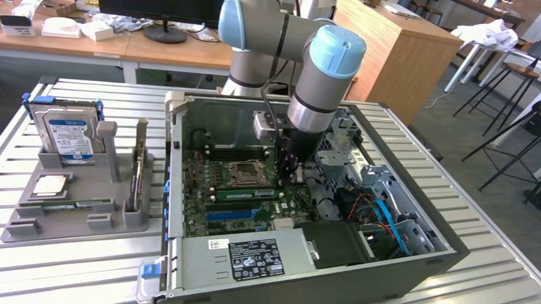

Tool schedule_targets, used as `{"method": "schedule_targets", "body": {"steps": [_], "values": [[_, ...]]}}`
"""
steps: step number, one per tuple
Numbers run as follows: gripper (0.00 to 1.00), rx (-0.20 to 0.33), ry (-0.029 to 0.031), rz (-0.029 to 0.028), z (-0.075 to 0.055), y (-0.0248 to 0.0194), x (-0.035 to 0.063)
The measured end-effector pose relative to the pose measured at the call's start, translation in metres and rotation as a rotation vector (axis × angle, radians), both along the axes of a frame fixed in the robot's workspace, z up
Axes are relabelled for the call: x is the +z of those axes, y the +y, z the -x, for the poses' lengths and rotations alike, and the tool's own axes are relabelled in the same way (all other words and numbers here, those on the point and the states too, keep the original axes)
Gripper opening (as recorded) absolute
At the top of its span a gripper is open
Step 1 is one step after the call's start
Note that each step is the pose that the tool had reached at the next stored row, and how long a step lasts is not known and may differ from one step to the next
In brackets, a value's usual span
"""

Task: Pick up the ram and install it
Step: 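Press down the ram until it locks into place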

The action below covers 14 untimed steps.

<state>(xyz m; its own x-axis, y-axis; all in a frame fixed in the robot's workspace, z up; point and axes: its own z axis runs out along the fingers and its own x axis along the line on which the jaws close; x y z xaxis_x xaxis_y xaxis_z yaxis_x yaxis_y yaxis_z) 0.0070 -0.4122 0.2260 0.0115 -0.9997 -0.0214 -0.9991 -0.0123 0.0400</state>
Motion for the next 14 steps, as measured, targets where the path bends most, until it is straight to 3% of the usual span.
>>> {"method": "schedule_targets", "body": {"steps": [14], "values": [[0.1, 0.0, -0.0036, 0.0001, 0.0, 0.0, -0.003]]}}
